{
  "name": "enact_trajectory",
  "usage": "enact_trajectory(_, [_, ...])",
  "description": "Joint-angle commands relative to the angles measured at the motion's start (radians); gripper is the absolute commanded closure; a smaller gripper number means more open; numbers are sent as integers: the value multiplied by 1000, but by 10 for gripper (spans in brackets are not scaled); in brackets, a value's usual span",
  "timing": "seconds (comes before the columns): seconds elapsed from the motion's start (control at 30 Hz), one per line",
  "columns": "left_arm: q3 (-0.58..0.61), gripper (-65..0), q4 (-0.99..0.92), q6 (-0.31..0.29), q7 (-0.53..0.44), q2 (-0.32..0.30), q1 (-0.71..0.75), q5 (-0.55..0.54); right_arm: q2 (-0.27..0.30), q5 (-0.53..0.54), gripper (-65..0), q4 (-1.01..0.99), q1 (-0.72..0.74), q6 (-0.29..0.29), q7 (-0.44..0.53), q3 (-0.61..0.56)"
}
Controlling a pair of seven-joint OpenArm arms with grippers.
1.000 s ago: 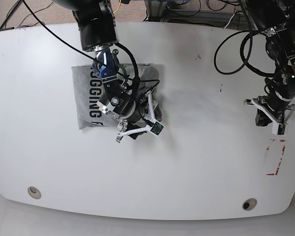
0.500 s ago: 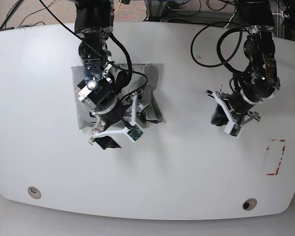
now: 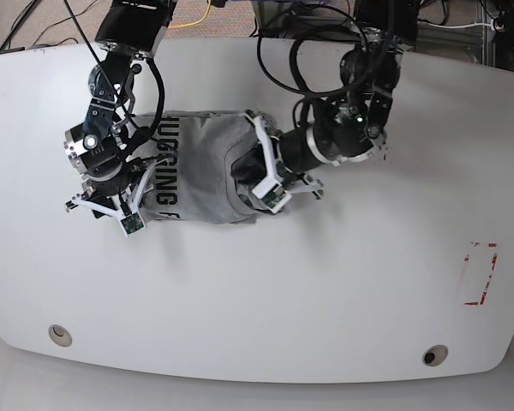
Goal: Layout the t-shirt on the table in an organized manner, then fold the t-shirt properly
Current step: 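Grasp the folded shirt's edges with both grippers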
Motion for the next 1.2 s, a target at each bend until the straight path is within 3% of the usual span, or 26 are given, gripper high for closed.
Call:
enact_trajectory(0.0, [53, -56, 15, 4, -21, 59, 14, -1, 36, 13, -141, -51, 26, 1, 30, -1])
enact_trajectory(0.1, [85, -56, 9, 4, -21, 89, 28, 5, 52, 51, -87, -108, 40, 1, 53, 4])
enact_trajectory(0.23, [134, -56, -33, 4, -21, 104, 31, 69, 86, 110, -89, -191, 46, 1, 76, 5])
enact_trajectory(0.47, [142, -56, -137, 4, -25, 92, 25, 127, 90, 134, -87, -291, 78, 1, 130, 5])
enact_trajectory(0.8, [131, -56, -300, 4, -87, -28, -22, 127, 104, 140, -81, -444, 67, 1, 271, 5])
enact_trajectory(1.03, [131, -56, -341, 2, -91, -89, -70, 127, 110, 142, -81, -355, -34, 1, 274, 7])
enact_trajectory(1.17, [136, -57, -347, 1, -91, -114, -113, 127, 73, 142, -81, -286, -100, 1, 274, 7])
